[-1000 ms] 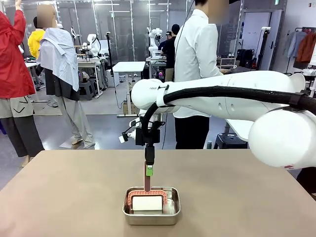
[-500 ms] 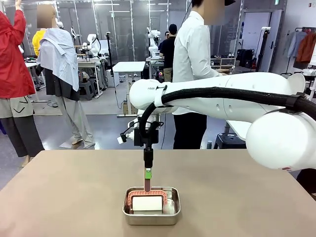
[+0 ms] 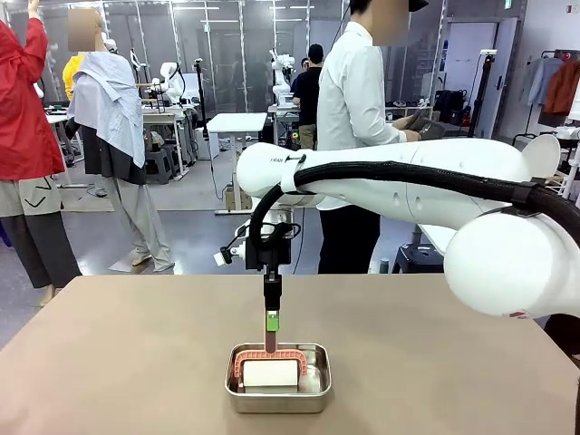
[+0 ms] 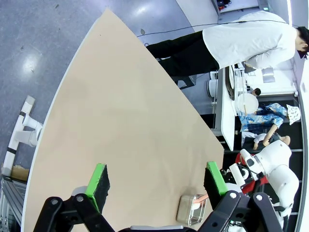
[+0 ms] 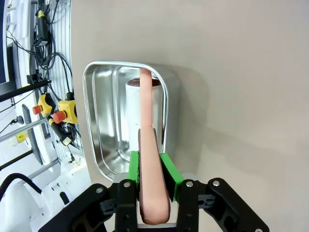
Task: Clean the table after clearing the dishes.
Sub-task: When the right (or left) Handle tray is removed, use the right hand (or left hand) to clean the right (or left) side of the table with the Lint Roller.
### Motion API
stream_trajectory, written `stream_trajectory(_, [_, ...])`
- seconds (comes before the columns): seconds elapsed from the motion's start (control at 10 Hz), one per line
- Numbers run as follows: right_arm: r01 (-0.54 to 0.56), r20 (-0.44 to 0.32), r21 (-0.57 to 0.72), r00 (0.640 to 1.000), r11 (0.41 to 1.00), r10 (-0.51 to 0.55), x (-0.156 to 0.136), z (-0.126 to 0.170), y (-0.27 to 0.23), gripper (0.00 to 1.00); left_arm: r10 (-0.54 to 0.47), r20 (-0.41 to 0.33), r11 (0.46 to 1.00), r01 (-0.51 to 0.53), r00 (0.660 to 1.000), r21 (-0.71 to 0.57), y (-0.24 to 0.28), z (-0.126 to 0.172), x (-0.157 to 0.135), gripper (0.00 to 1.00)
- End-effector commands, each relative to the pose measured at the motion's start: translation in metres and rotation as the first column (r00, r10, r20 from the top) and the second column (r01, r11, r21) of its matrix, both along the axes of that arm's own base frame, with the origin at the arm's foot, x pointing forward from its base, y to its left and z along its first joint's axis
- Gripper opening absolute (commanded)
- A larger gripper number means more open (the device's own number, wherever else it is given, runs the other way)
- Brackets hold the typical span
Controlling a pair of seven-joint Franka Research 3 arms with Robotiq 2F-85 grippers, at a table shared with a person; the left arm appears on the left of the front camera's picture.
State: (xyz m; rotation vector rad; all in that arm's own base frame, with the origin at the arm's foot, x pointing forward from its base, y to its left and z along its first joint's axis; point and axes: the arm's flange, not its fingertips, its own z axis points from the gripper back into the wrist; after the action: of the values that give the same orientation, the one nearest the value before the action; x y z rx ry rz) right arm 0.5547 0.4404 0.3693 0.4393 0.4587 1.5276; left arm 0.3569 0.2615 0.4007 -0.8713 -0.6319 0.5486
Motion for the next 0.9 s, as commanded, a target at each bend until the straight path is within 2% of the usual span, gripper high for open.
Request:
stream_trajectory(0.0, [0.013, -0.020, 0.001, 1.000, 1.000, -0.013, 0.008, 0.006, 0.016, 0.00, 0.009, 0.006, 1.000, -0.009, 1.000, -0.009, 0.001, 0.003, -0.001, 1.00])
stream_trajectory(0.2, [0.035, 0.009, -0.032, 0.999, 0.999, -0.034, 0.001, 0.016, 0.011, 0.00, 0.009, 0.006, 1.000, -0.009, 1.000, -0.009, 0.001, 0.003, -0.001, 1.00])
stream_trajectory(0.3, [0.091, 0.085, -0.040, 0.993, 0.995, -0.088, -0.003, 0.031, -0.002, 0.20, 0.009, 0.006, 1.000, -0.009, 1.000, -0.009, 0.001, 0.003, -0.001, 1.00])
stream_trajectory(0.4, [0.179, 0.115, -0.010, 0.977, 0.984, -0.177, -0.004, 0.047, -0.017, 0.20, 0.009, 0.006, 1.000, -0.009, 1.000, -0.009, 0.001, 0.003, -0.001, 1.00])
stream_trajectory(0.6, [0.342, 0.152, 0.070, 0.925, 0.937, -0.349, -0.016, 0.079, -0.065, 0.20, 0.009, 0.006, 1.000, -0.009, 1.000, -0.009, 0.001, 0.003, -0.001, 1.00])
stream_trajectory(0.7, [0.484, 0.165, 0.102, 0.853, 0.869, -0.495, -0.017, 0.091, -0.100, 0.20, 0.009, 0.006, 1.000, -0.009, 1.000, -0.009, 0.001, 0.003, -0.001, 1.00])
stream_trajectory(0.8, [0.622, 0.116, 0.200, 0.753, 0.757, -0.648, -0.020, 0.101, -0.137, 0.20, 0.009, 0.006, 1.000, -0.009, 1.000, -0.009, 0.001, 0.003, -0.001, 1.00])
